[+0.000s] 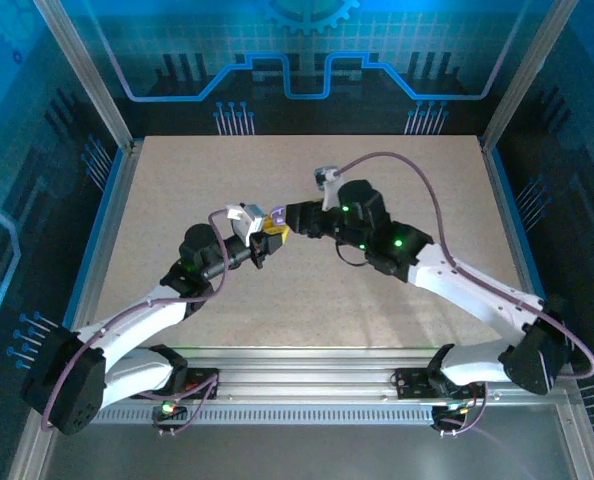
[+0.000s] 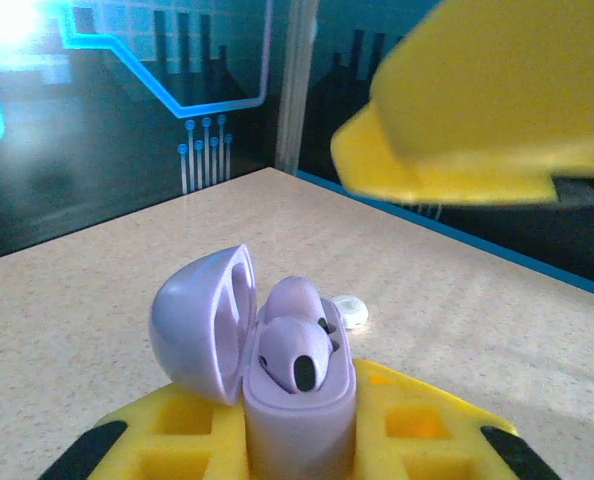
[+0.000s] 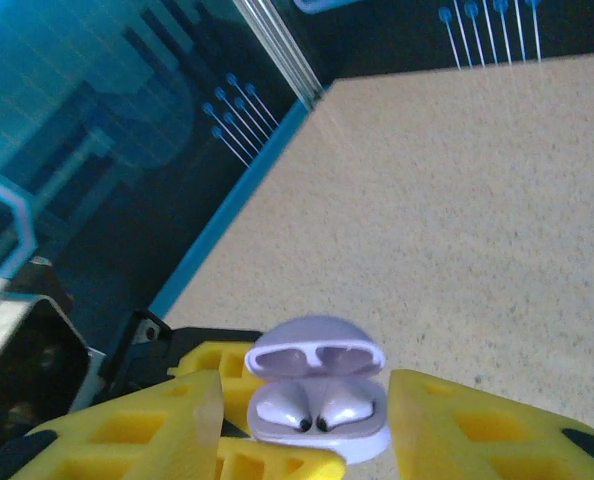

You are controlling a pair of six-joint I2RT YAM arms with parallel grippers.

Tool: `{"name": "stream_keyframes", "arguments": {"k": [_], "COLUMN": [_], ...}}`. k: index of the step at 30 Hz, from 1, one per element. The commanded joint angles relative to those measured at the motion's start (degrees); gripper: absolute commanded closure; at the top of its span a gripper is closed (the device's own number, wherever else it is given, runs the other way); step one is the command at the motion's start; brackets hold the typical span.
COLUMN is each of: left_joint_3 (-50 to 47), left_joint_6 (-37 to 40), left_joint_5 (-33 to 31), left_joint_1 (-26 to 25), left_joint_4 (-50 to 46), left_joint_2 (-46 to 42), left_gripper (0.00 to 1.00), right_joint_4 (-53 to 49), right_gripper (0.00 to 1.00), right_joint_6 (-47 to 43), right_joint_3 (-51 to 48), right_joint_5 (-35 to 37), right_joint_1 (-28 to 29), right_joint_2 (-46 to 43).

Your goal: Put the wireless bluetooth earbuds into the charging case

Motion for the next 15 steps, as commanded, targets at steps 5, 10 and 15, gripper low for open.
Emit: {"name": "stream_keyframes", "arguments": {"k": [5, 10, 15], "left_joint_3": [4.3, 6.3, 7.0], "left_joint_6": [-2.4, -4.3, -5.5], "left_joint_5": [13.8, 18.4, 19.7], "left_joint_1": [1.1, 1.1, 1.1], "left_joint_4": [3.8, 4.8, 5.6], "left_joint_2": [-1.0, -0.7, -0.6], "left_gripper": [0.81, 0.81, 0.80], "right_joint_4": [1.4, -2.0, -3.3], "right_gripper": [0.44, 0.39, 0.37], "right_joint_6": [-8.8, -7.9, -7.4], "right_joint_3": [-3.1, -0.4, 1.7], "right_joint_5": [-23.2, -37.0, -40.9], "right_joint_1": [-10.3, -14.7, -14.8], "right_joint_2": [-5.9, -3.3, -0.5]}}
